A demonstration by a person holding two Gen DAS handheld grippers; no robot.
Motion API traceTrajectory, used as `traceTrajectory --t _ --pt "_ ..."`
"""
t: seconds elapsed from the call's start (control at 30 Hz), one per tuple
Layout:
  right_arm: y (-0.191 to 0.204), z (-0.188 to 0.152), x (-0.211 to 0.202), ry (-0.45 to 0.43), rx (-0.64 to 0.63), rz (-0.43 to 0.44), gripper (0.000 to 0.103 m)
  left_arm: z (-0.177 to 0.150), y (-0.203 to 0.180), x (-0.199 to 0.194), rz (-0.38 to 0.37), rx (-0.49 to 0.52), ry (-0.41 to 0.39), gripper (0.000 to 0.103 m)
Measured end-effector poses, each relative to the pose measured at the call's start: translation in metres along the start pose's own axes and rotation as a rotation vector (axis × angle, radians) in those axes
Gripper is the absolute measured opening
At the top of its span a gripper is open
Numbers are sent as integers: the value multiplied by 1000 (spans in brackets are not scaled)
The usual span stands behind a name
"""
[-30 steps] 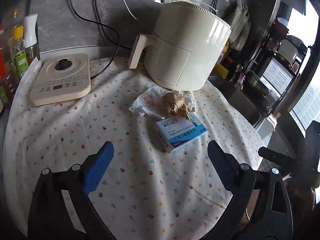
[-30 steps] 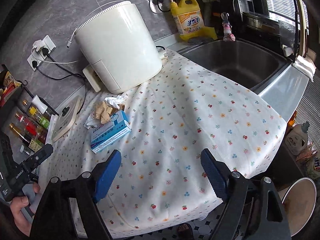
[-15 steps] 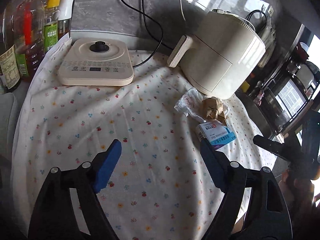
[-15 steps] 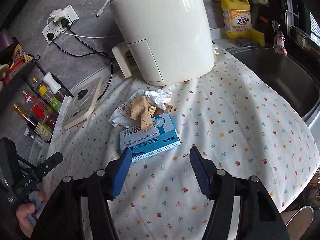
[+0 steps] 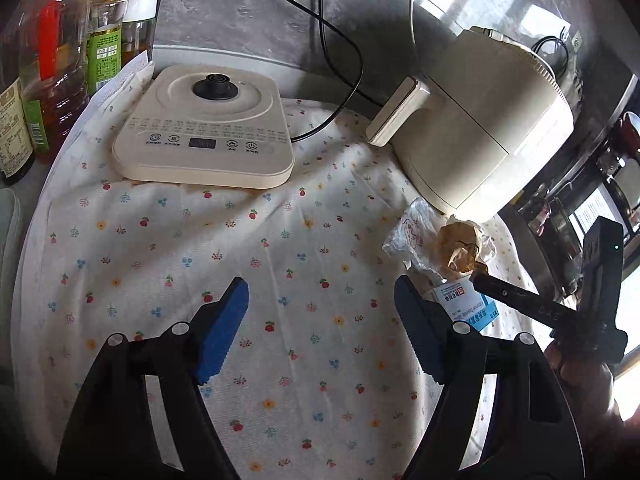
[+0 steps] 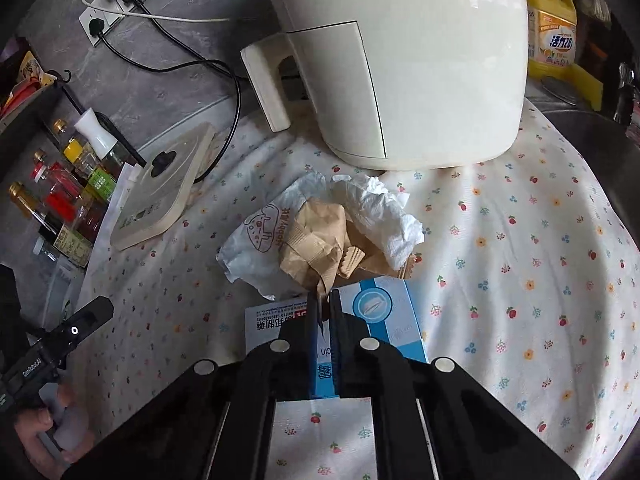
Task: Collect trash
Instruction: 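Grasp the brown paper bag with the right tool while the left tool grasps the white plastic bag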
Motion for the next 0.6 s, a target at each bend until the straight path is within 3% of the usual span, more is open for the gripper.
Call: traceTrajectory --t 0.27,0.43,0.53,0.6 --pt "-31 15 -34 -60 37 -28 6 11 -46 51 -80 59 40 69" --pt "-58 12 -52 -69 68 -68 6 6 -66 87 -101 76 109 62" --pt "-68 7 -60 -68 78 -87 6 3 -77 102 -107 92 141 52" --pt "-74 3 -65 -64 85 -93 6 -3 -84 110 -115 107 174 29"
Point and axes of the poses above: each gripper's, at about its wrist camera, not at the fingertips, and x roughly the way its jaws point, y to its left, z to its top, the point moved 8 cm from there along x, roughly the way its jaws point, and after that the axes turned 9 degrees about -y, right-handed, at the moved point
